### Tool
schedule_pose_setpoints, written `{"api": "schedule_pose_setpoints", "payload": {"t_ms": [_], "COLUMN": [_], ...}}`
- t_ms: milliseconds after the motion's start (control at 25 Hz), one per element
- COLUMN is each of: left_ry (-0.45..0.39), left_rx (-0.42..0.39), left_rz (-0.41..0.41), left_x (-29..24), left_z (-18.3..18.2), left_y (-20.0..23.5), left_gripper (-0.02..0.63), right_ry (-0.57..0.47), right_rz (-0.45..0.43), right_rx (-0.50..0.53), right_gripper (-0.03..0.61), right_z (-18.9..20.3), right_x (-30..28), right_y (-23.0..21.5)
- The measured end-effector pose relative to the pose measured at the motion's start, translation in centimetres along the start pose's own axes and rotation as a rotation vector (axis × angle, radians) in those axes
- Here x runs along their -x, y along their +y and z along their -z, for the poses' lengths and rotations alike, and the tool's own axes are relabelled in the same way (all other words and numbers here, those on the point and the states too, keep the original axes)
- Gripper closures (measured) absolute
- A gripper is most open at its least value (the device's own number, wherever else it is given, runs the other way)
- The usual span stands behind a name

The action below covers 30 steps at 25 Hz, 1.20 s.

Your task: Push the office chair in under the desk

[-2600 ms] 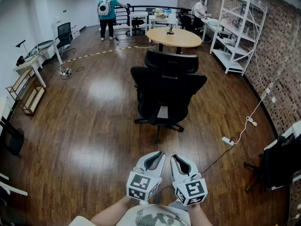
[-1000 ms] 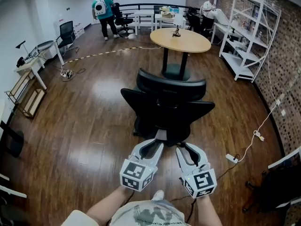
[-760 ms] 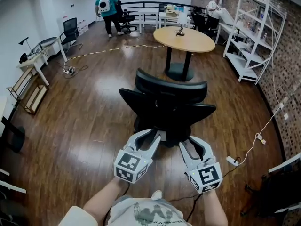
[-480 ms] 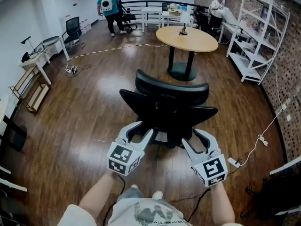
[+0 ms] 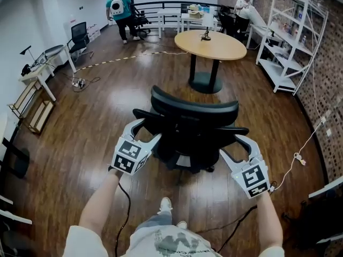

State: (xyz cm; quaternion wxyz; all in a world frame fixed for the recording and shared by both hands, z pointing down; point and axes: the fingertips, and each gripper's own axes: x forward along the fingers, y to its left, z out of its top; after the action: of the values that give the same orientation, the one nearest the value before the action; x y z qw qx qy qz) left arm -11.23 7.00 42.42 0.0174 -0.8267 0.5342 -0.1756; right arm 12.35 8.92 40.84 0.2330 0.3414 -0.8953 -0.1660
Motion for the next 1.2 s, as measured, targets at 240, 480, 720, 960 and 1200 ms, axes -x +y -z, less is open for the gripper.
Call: {"api": "schedule_pose_setpoints", "payload": {"t_ms": [240, 480, 720, 960, 1200], "left_ry": [0.083, 0.232, 0.335, 0.392, 0.462], "left_rx": [-0.154, -0.310, -0.410, -0.493, -0.607], "left_rz": [0.048, 0.113, 0.188, 0.257, 0.293], "left_x": [-3.0, -5.9, -7.3, -8.1, -9.3], "left_z": [1.8, 4.6, 6.4, 6.9, 7.6], "left_y": [2.6, 4.6, 5.9, 6.1, 6.2], "left_gripper": [0.291, 0.274, 0.267, 0.251, 0.230], "right_ry": [0.109, 0.211, 0.349, 0.461, 0.500], "right_rz": [0.000, -0.046, -0.125, -0.183, -0.243], "right_rx": [0.141, 0.185, 0.165, 0.167, 0.179], "right_gripper": [0.331, 0.317, 0.295, 0.288, 0.282], "right_z": [2.4, 5.3, 8.0, 9.8, 10.4], "right_x": [-3.1, -5.1, -6.4, -7.5, -8.8], "right_y": [-2.3, -4.0, -5.4, -5.9, -5.6]}}
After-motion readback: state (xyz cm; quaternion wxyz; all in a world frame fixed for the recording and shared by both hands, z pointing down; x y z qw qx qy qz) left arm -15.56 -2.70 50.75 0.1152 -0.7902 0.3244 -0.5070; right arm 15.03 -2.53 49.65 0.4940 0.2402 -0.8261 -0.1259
